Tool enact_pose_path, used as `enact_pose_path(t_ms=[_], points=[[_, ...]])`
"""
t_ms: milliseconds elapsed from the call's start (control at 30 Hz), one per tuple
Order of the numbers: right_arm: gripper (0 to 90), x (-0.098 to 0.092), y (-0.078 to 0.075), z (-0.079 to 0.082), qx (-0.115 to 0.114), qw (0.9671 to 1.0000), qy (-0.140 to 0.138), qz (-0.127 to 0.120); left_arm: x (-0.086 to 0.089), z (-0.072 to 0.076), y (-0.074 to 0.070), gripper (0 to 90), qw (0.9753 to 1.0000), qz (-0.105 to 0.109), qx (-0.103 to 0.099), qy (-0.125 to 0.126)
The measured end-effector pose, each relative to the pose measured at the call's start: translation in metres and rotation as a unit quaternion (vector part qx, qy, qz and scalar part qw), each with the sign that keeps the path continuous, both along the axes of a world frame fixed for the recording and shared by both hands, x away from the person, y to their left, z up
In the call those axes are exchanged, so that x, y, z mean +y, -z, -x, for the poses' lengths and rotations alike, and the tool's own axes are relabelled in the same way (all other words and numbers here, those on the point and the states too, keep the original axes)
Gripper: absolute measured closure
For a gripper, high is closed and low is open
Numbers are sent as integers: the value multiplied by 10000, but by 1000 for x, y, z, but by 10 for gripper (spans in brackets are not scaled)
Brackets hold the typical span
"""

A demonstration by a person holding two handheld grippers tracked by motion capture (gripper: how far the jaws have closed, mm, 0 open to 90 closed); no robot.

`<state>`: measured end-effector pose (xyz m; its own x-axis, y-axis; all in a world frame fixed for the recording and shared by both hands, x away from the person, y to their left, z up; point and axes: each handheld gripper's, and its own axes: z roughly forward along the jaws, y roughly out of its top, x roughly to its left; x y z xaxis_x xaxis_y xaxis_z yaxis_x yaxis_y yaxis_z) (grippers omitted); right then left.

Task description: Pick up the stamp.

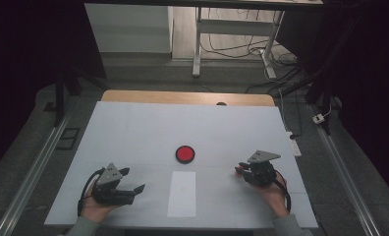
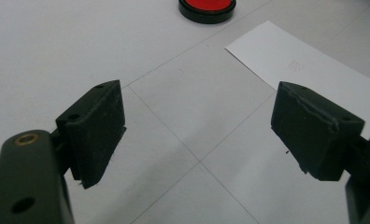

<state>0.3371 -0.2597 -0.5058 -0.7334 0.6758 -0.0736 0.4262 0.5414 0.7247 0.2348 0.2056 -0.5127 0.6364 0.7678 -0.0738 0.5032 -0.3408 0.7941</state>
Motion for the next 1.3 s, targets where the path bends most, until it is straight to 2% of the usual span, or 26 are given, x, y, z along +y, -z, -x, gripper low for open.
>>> enact_pose_path(t_ms=[67, 367, 500, 800, 867, 967, 1300], points=[[721, -1, 0, 0, -15, 10000, 14, -87, 0, 0, 0, 181, 10000, 0, -2, 2], [721, -2, -5, 3, -160, 9997, 45, -184, -1, 0, 1, 181, 10000, -7, 5, -9], [721, -3, -6, 5, -182, 9991, 61, -370, -1, 0, 1, 182, 10000, -24, 8, 9], [721, -3, -12, 11, -326, 9979, 43, -553, -1, 0, 1, 181, 10000, -22, -3, -5], [721, -3, -14, 12, -395, 9966, 33, -728, -1, 0, 1, 181, 10000, -23, -2, -7], [721, -4, -18, 14, -458, 9954, 43, -845, -1, 0, 1, 181, 10000, -34, -2, -1], [721, -2, -24, 19, -600, 9927, -15, -1048, -2, 0, 1, 181, 10000, -48, -13, 7]])
